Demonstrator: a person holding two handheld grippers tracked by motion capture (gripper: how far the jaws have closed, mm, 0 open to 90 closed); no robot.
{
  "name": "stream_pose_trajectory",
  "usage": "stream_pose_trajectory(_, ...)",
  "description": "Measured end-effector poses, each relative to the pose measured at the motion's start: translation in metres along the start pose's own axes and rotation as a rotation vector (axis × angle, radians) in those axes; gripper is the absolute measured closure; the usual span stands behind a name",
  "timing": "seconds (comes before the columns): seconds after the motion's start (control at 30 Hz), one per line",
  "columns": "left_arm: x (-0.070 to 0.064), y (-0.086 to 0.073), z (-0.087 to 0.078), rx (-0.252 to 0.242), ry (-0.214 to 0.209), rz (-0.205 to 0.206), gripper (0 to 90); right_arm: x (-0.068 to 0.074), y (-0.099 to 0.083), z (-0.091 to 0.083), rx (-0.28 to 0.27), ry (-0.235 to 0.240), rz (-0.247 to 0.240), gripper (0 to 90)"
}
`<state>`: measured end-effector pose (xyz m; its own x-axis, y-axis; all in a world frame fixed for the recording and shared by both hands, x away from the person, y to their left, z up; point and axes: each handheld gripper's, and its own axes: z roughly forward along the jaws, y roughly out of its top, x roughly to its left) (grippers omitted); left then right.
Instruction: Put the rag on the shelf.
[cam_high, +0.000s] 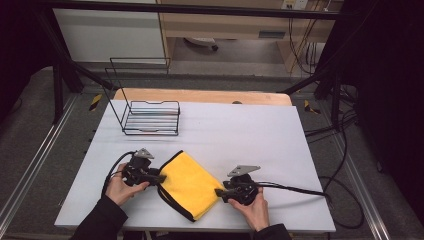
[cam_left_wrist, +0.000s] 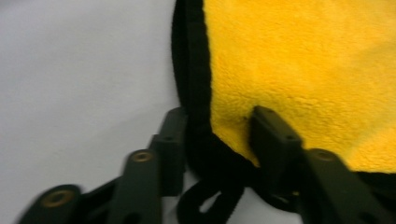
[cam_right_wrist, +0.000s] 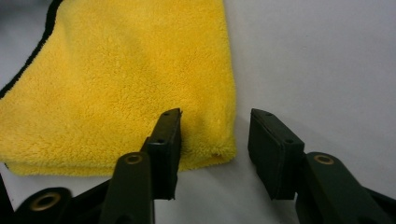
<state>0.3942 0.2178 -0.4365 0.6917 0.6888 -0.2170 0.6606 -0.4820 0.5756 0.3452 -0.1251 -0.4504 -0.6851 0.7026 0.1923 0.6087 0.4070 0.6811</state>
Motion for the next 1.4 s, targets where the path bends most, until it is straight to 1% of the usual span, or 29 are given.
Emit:
stream_pose_trajectory(0.03,-0.001,0.000,0.000,0.004,0.000,-0.001,68.4,0.000,0.000,0.000,0.000,0.008,0.005,62.9)
stream_pose_trajectory(0.07,-0.003,0.000,0.000,0.002,0.002,0.001,69.6,0.000,0.000,0.000,0.004,0.034,0.013,67.6)
stream_pose_trajectory(0.1,-0.005,0.000,-0.001,0.007,0.014,0.012,72.1,0.001,0.000,0.001,0.006,0.036,0.026,70.3)
stream_pose_trajectory(0.13,-0.008,0.001,-0.002,0.009,0.030,0.017,74.3,0.001,0.000,0.001,0.012,0.048,0.035,76.3)
stream_pose_trajectory(0.17,-0.011,0.000,-0.003,0.006,0.049,0.020,76.6,0.001,0.001,0.000,0.004,0.051,0.036,79.9)
stream_pose_trajectory(0.2,-0.013,0.000,-0.004,0.005,0.064,0.031,78.0,0.001,0.002,0.000,0.010,0.053,0.043,81.5)
stream_pose_trajectory(0.23,-0.016,-0.001,-0.006,0.001,0.072,0.027,79.0,-0.001,0.004,-0.001,0.012,0.057,0.049,82.6)
stream_pose_trajectory(0.27,-0.018,-0.003,-0.008,-0.003,0.074,0.025,79.7,-0.002,0.006,-0.001,0.006,0.048,0.047,83.1)
stream_pose_trajectory(0.37,-0.025,-0.011,-0.014,-0.027,0.084,0.007,80.6,-0.007,0.018,0.001,0.005,0.000,0.005,83.4)
stream_pose_trajectory(0.43,-0.031,-0.019,-0.018,-0.041,0.091,-0.018,80.7,-0.010,0.031,0.006,0.004,-0.027,-0.030,83.4)
stream_pose_trajectory(0.5,-0.037,-0.026,-0.021,-0.055,0.102,-0.037,80.6,-0.015,0.045,0.011,-0.005,-0.041,-0.065,83.4)
stream_pose_trajectory(0.53,-0.041,-0.028,-0.021,-0.065,0.107,-0.040,80.5,-0.018,0.053,0.015,-0.014,-0.043,-0.082,83.4)
stream_pose_trajectory(0.63,-0.051,-0.034,-0.021,-0.091,0.130,-0.050,80.1,-0.023,0.073,0.025,-0.016,-0.057,-0.134,83.5)
stream_pose_trajectory(0.67,-0.055,-0.035,-0.021,-0.097,0.137,-0.051,79.8,-0.024,0.079,0.028,-0.018,-0.064,-0.160,83.5)
stream_pose_trajectory(0.73,-0.060,-0.037,-0.020,-0.108,0.174,-0.030,78.5,-0.025,0.088,0.034,-0.017,-0.067,-0.175,83.5)
stream_pose_trajectory(0.77,-0.062,-0.038,-0.019,-0.118,0.175,-0.027,77.0,-0.026,0.091,0.037,-0.011,-0.070,-0.189,83.4)
stream_pose_trajectory(0.8,-0.061,-0.039,-0.019,-0.125,0.180,-0.021,74.6,-0.029,0.091,0.040,0.002,-0.068,-0.186,83.2)
stream_pose_trajectory(0.87,-0.058,-0.037,-0.022,-0.139,0.168,-0.012,69.0,-0.033,0.089,0.048,0.022,-0.077,-0.186,82.1)
stream_pose_trajectory(0.9,-0.056,-0.036,-0.024,-0.154,0.172,-0.004,64.3,-0.034,0.087,0.052,0.031,-0.082,-0.193,80.8)
stream_pose_trajectory(0.93,-0.054,-0.034,-0.028,-0.165,0.173,0.005,58.1,-0.035,0.084,0.054,0.022,-0.091,-0.204,77.8)
stream_pose_trajectory(0.97,-0.050,-0.031,-0.032,-0.184,0.172,0.008,53.9,-0.034,0.083,0.053,0.007,-0.101,-0.209,75.1)
stream_pose_trajectory(1.03,-0.043,-0.024,-0.038,-0.220,0.178,0.017,43.5,-0.035,0.081,0.047,-0.026,-0.111,-0.189,64.9)
stream_pose_trajectory(1.07,-0.039,-0.020,-0.040,-0.227,0.187,0.023,38.4,-0.035,0.080,0.041,-0.052,-0.117,-0.175,60.1)
stream_pose_trajectory(1.13,-0.030,-0.008,-0.041,-0.212,0.215,0.037,30.6,-0.035,0.079,0.028,-0.093,-0.113,-0.154,51.1)
stream_pose_trajectory(1.17,-0.025,-0.002,-0.040,-0.208,0.225,0.050,27.4,-0.033,0.077,0.022,-0.112,-0.110,-0.133,46.1)
stream_pose_trajectory(1.23,-0.015,0.010,-0.036,-0.199,0.221,0.053,24.4,-0.029,0.072,0.012,-0.129,-0.091,-0.087,38.9)
stream_pose_trajectory(1.3,-0.005,0.022,-0.030,-0.185,0.204,0.051,24.2,-0.022,0.064,0.006,-0.125,-0.072,-0.066,36.6)
stream_pose_trajectory(1.33,-0.001,0.026,-0.026,-0.177,0.205,0.067,24.3,-0.018,0.060,0.004,-0.118,-0.071,-0.062,35.0)
stream_pose_trajectory(1.4,0.007,0.034,-0.017,-0.141,0.217,0.085,24.7,-0.009,0.050,0.003,-0.104,-0.049,-0.043,32.8)
